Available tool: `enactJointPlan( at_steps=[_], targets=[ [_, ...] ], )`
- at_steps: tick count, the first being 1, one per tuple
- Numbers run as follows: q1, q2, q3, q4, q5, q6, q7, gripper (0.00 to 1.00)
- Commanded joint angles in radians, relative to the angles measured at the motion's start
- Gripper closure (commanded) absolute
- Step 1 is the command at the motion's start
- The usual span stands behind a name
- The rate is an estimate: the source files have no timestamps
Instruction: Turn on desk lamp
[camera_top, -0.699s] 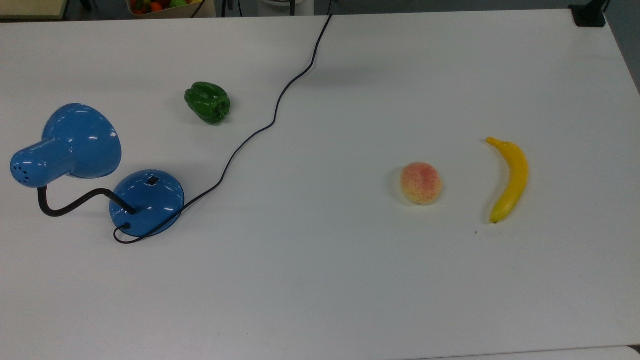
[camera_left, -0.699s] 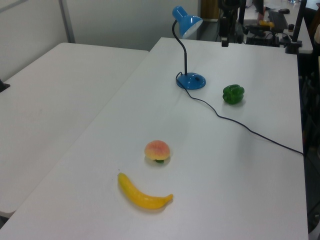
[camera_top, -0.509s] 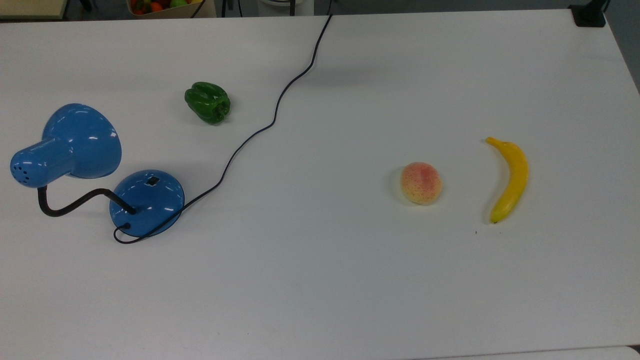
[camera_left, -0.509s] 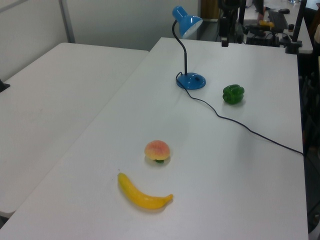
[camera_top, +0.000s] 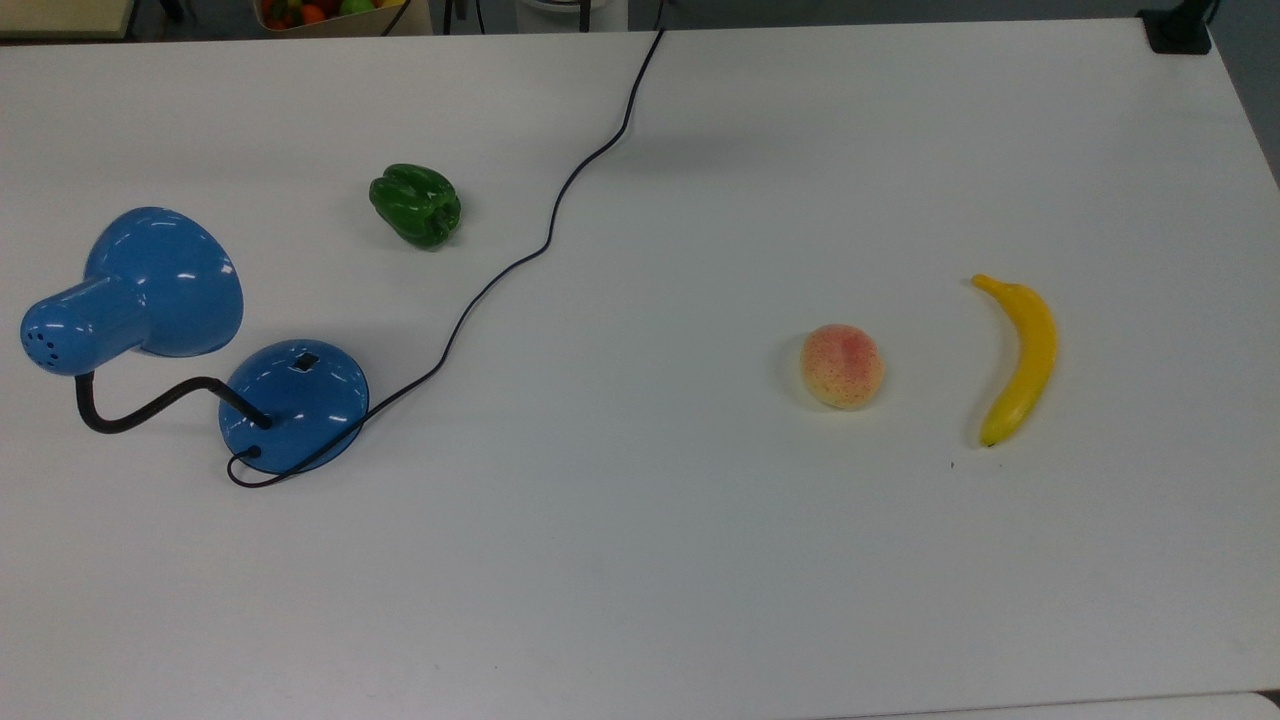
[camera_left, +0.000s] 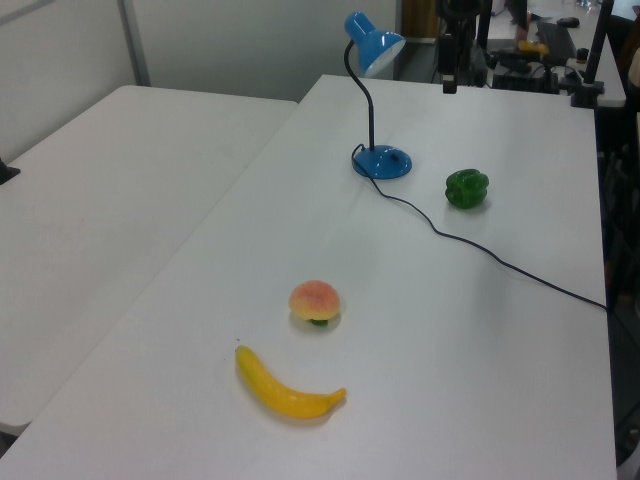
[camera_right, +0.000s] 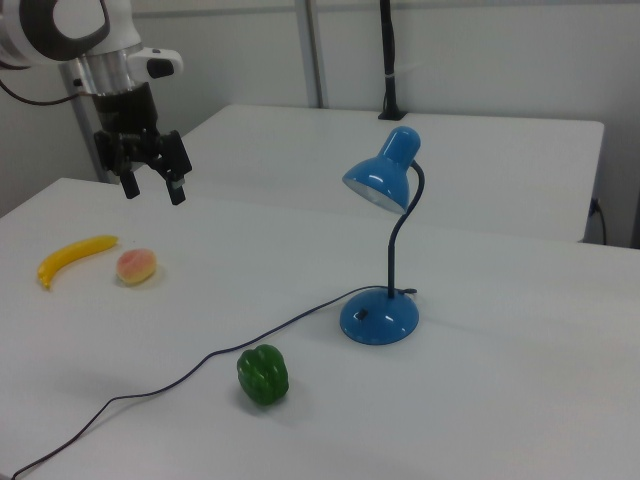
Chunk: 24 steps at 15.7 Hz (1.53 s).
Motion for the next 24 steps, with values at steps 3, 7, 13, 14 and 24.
enactJointPlan(
  at_steps=[3, 7, 13, 14, 24],
  targets=[
    [0.004, 0.003, 0.0, 0.006, 0.009, -0.001, 0.011, 0.19],
    [0.004, 0.005, 0.0, 0.004, 0.012, 0.001, 0.007, 1.0],
    [0.004, 0.005, 0.0, 0.003, 0.009, 0.001, 0.007, 1.0],
    [0.004, 0.005, 0.0, 0.001, 0.009, 0.003, 0.007, 1.0],
    [-0.019, 0.008, -0.008, -0.141, 0.006, 0.123, 0.021, 1.0]
  ],
)
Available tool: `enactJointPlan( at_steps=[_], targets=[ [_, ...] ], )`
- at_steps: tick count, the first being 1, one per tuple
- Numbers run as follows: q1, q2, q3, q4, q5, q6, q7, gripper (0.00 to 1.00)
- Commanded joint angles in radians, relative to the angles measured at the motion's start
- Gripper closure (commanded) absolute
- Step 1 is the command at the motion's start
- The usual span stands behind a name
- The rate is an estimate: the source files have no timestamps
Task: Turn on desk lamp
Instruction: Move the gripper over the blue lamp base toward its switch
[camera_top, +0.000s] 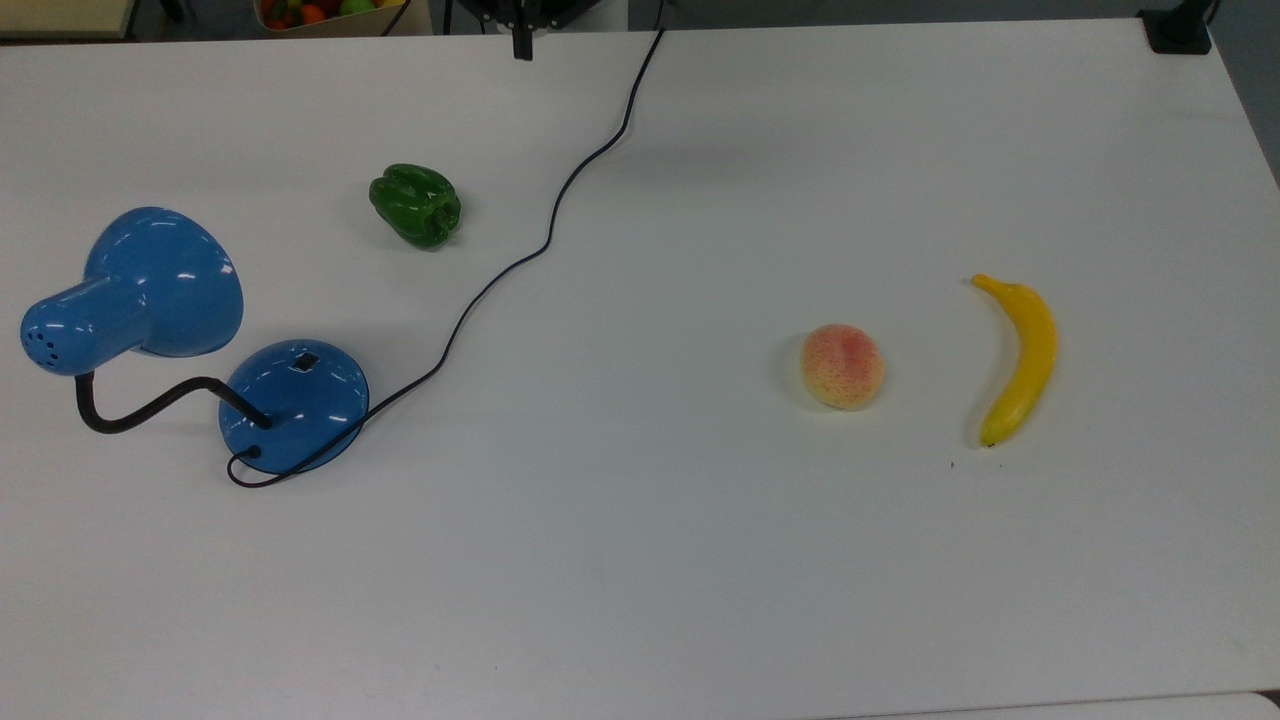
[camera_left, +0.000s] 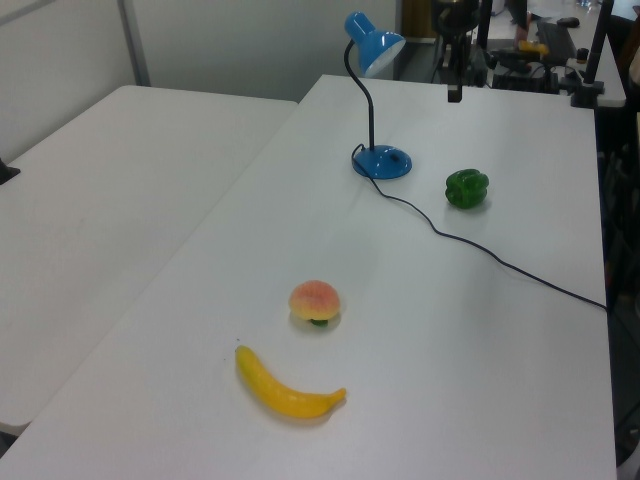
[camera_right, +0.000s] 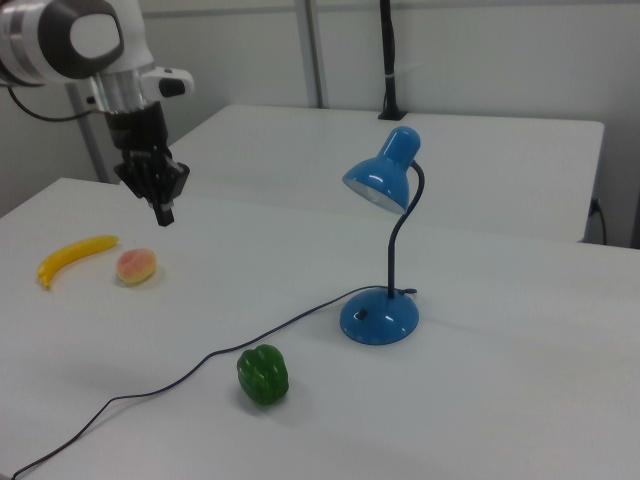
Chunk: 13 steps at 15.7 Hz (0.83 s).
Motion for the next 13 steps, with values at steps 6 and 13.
enactJointPlan(
  at_steps=[6, 13],
  targets=[
    [-0.093, 0.028, -0.007, -0.218, 0.003, 0.251, 0.02, 1.0],
    [-0.188, 0.168, -0.01, -0.232, -0.001, 0.439, 0.086, 1.0]
  ],
)
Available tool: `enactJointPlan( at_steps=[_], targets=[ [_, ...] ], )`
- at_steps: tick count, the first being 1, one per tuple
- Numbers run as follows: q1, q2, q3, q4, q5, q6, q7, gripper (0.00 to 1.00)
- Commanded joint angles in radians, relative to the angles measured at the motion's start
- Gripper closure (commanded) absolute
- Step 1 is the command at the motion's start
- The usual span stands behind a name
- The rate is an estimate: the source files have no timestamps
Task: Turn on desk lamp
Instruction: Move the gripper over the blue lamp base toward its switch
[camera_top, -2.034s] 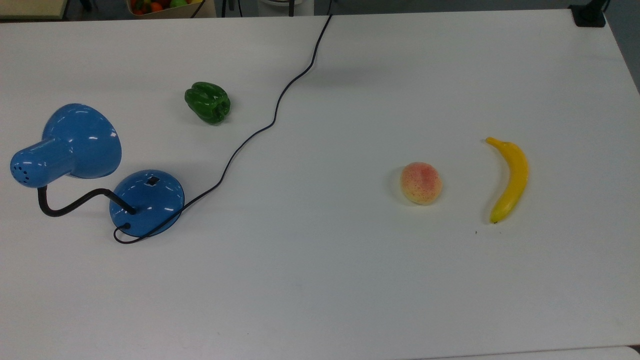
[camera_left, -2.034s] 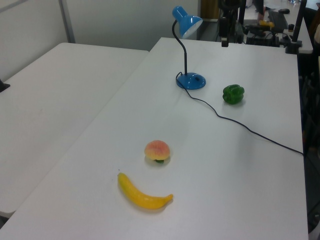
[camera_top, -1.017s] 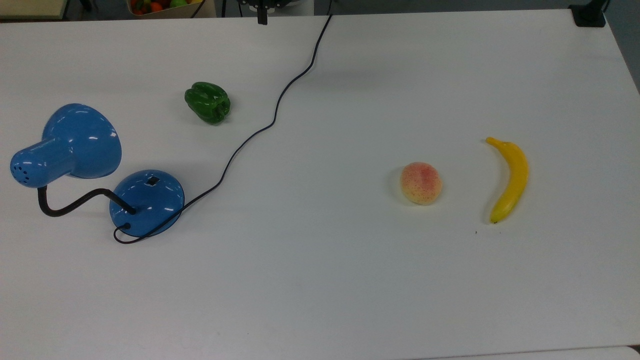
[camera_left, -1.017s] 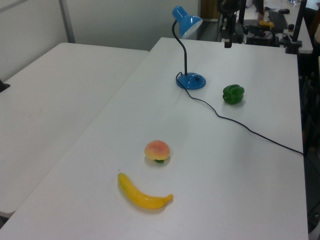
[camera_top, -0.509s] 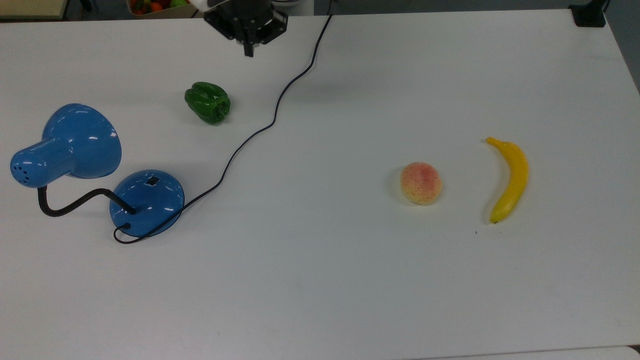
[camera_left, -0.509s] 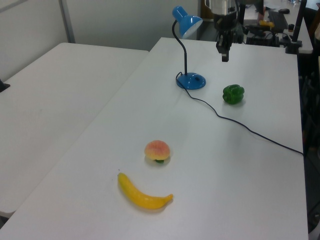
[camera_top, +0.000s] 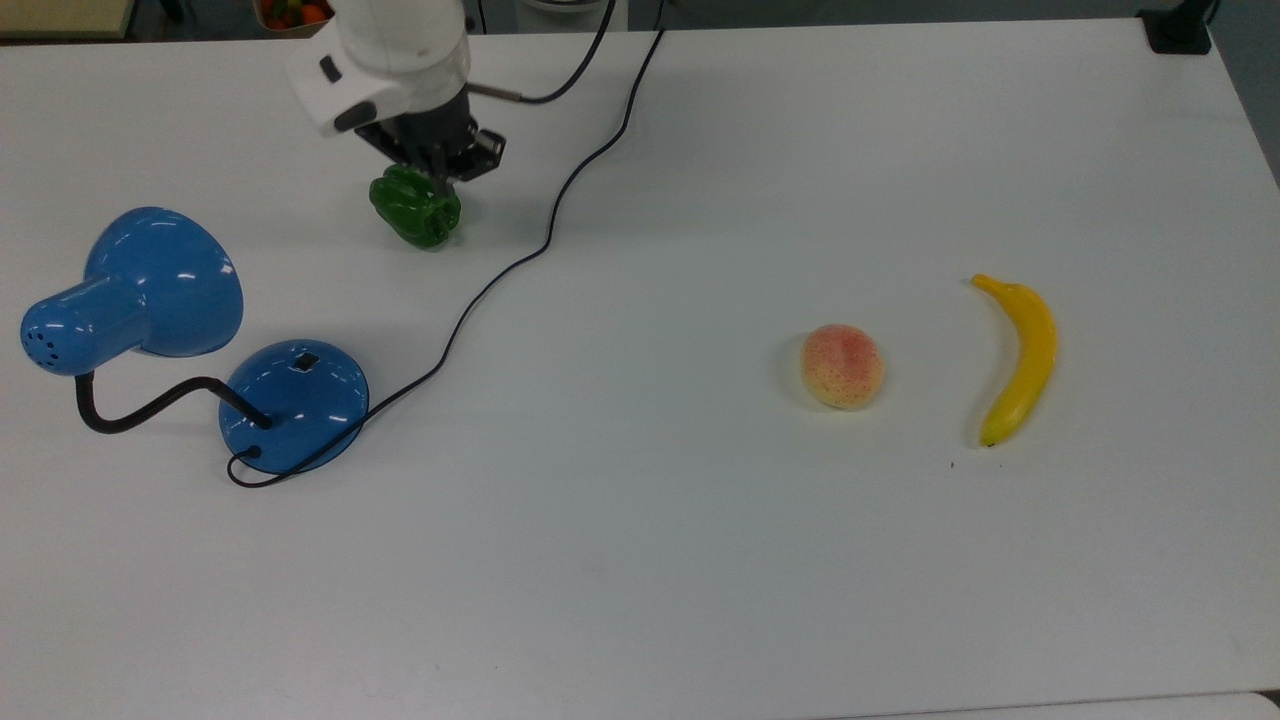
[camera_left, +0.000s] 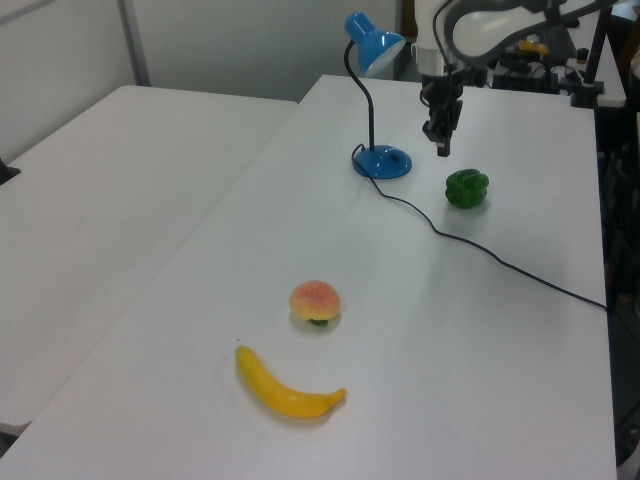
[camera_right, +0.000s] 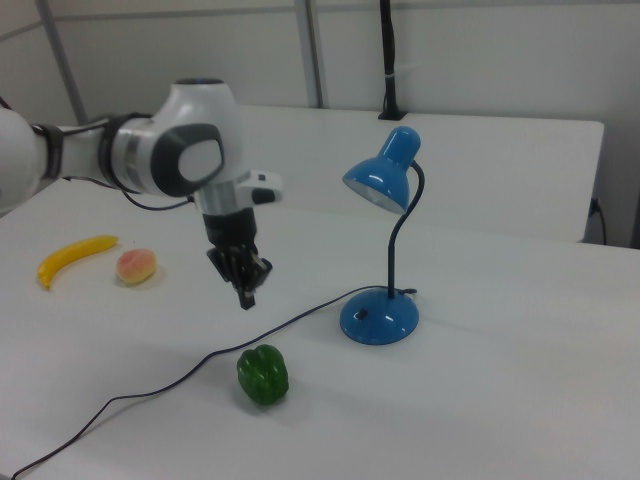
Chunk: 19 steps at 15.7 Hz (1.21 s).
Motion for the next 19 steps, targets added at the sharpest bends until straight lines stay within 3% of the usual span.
enactJointPlan(
  at_steps=[1, 8, 19],
  targets=[
    [-0.05, 0.063, 0.001, -0.007, -0.001, 0.135, 0.072, 1.0],
    [-0.115, 0.143, 0.0, -0.007, -0.004, 0.301, 0.132, 1.0],
    [-0.173, 0.22, 0.0, 0.01, -0.069, 0.562, 0.121, 1.0]
  ],
)
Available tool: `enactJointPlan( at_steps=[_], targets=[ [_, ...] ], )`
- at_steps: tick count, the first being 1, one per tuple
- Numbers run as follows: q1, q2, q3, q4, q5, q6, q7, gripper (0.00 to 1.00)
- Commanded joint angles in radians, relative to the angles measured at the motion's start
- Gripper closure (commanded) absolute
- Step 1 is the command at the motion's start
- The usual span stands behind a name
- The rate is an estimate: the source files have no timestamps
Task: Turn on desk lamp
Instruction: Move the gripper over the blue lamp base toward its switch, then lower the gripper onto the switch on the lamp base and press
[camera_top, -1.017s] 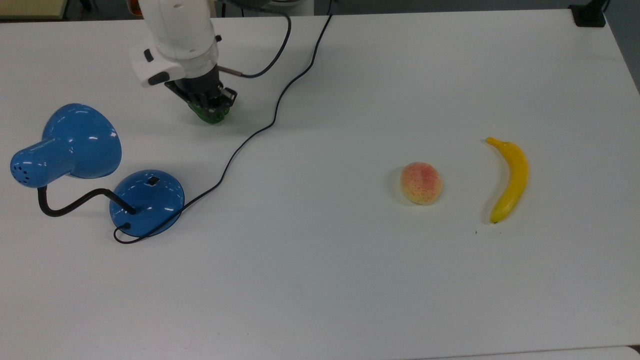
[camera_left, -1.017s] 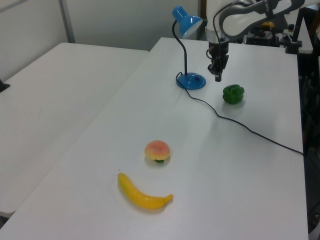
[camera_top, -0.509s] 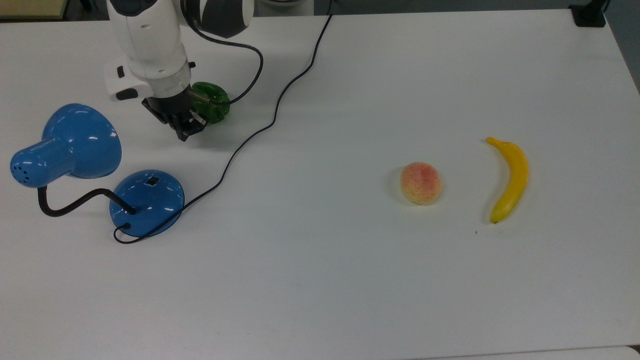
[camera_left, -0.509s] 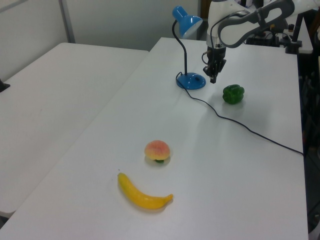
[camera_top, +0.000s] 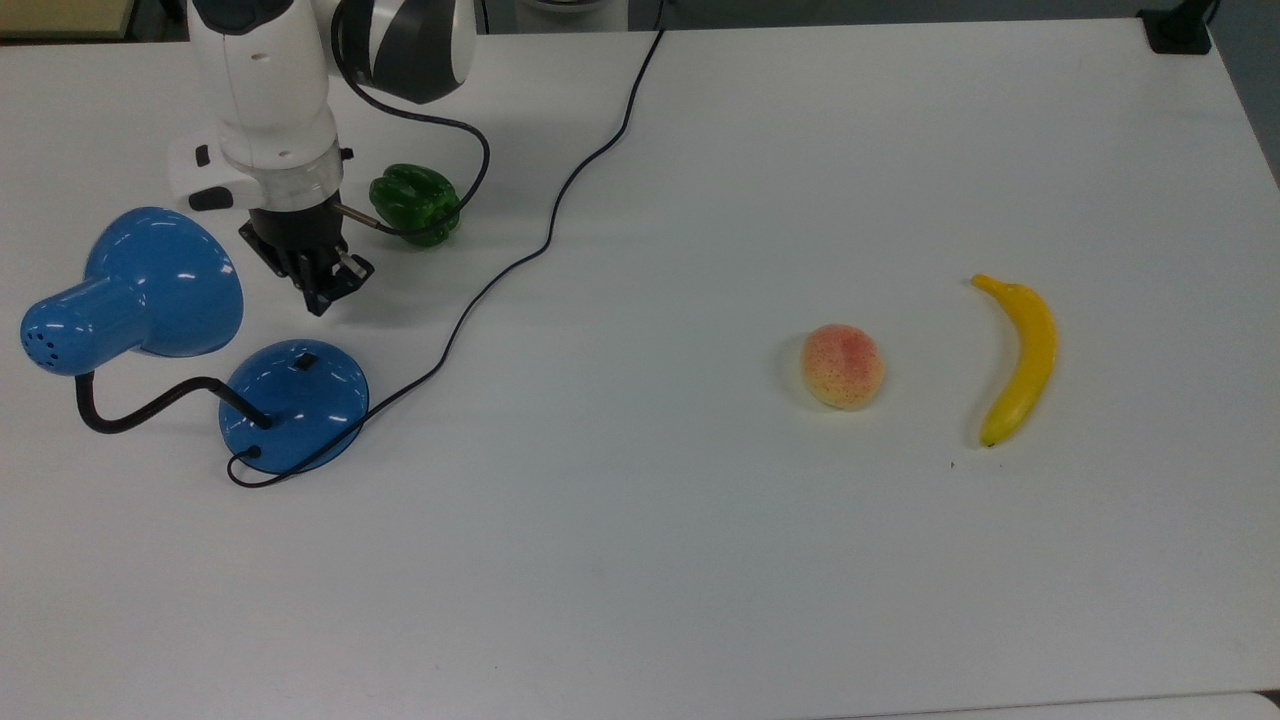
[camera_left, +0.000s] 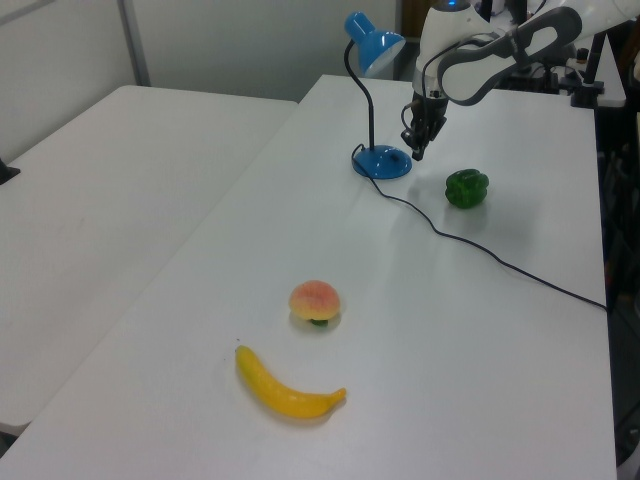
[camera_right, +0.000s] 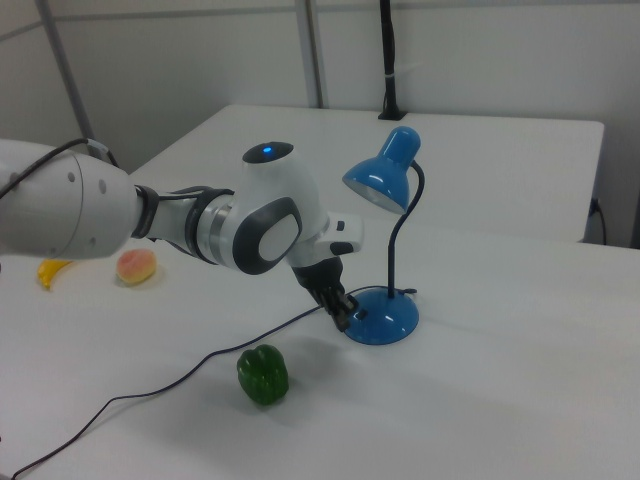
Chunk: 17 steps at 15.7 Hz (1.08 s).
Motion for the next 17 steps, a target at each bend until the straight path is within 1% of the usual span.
enactJointPlan(
  at_steps=[1, 5, 9, 15, 17],
  targets=[
    [-0.01, 0.028, 0.003, 0.014, -0.023, 0.091, 0.016, 1.0],
    [-0.01, 0.048, 0.003, 0.04, -0.024, 0.137, 0.015, 1.0],
    [-0.009, 0.06, 0.003, 0.041, -0.026, 0.203, 0.001, 1.0],
    [-0.009, 0.08, 0.003, 0.042, -0.03, 0.228, -0.023, 1.0],
    [-0.009, 0.086, 0.003, 0.042, -0.042, 0.249, -0.023, 1.0]
  ],
)
